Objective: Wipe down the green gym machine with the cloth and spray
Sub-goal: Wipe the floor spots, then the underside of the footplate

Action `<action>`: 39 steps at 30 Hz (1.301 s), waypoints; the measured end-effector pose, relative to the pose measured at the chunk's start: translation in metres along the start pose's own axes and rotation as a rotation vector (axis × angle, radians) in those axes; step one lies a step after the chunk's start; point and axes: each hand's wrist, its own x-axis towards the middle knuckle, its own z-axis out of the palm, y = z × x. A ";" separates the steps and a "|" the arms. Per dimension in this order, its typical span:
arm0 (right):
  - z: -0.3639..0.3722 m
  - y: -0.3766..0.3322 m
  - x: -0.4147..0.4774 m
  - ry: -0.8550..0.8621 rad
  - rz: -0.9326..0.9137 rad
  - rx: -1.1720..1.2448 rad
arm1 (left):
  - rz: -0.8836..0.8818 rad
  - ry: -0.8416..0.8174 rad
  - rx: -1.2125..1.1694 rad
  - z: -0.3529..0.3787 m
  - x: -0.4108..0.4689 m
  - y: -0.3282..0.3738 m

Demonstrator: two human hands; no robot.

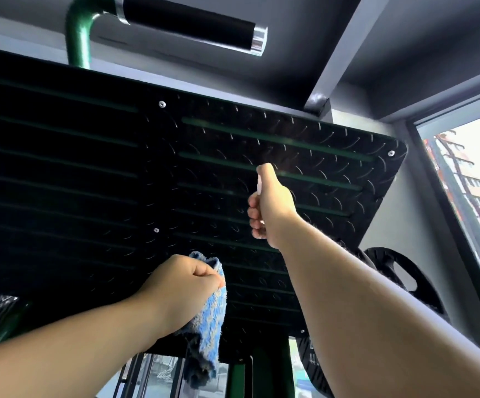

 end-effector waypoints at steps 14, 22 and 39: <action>0.105 0.015 -0.005 -0.144 0.016 -0.102 | -0.058 0.122 0.097 -0.085 -0.020 -0.050; 0.126 0.067 0.002 -0.073 -0.016 -0.294 | -0.152 0.160 0.121 -0.096 -0.022 -0.091; 0.028 0.161 0.019 0.017 0.120 -0.655 | -0.198 0.002 0.092 0.012 0.000 -0.118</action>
